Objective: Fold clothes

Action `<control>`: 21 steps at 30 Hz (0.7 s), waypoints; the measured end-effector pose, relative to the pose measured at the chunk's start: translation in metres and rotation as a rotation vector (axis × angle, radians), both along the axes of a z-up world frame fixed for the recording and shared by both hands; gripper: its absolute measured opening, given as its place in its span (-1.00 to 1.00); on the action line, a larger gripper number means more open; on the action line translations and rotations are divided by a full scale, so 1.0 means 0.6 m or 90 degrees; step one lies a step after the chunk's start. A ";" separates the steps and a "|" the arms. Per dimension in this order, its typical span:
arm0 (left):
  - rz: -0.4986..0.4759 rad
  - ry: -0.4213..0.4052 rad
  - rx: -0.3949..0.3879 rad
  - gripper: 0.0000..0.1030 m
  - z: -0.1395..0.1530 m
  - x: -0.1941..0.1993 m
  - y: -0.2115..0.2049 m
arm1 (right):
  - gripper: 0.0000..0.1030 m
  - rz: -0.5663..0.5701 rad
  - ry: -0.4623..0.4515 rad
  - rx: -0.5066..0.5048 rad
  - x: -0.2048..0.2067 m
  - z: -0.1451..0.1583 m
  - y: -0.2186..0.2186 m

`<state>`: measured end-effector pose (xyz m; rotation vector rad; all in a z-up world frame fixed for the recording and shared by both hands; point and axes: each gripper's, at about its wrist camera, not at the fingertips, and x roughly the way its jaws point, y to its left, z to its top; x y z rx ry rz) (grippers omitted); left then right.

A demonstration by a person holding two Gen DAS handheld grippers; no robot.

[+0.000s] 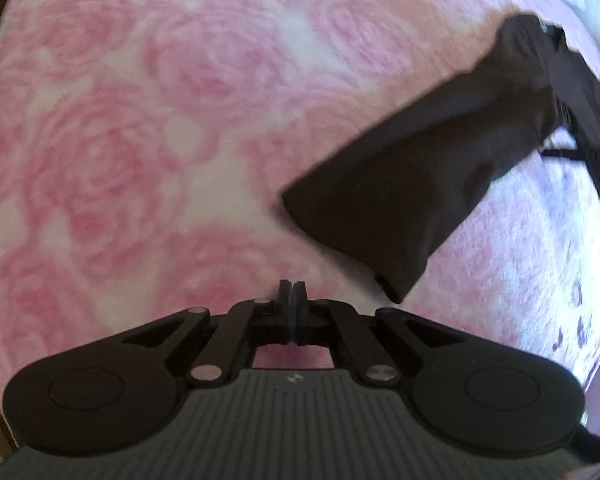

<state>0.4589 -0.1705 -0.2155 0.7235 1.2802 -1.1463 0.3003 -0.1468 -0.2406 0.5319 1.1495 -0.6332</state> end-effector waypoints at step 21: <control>0.039 -0.011 -0.138 -0.98 0.004 0.039 -0.051 | 0.31 0.061 -0.132 -0.066 0.130 0.026 0.000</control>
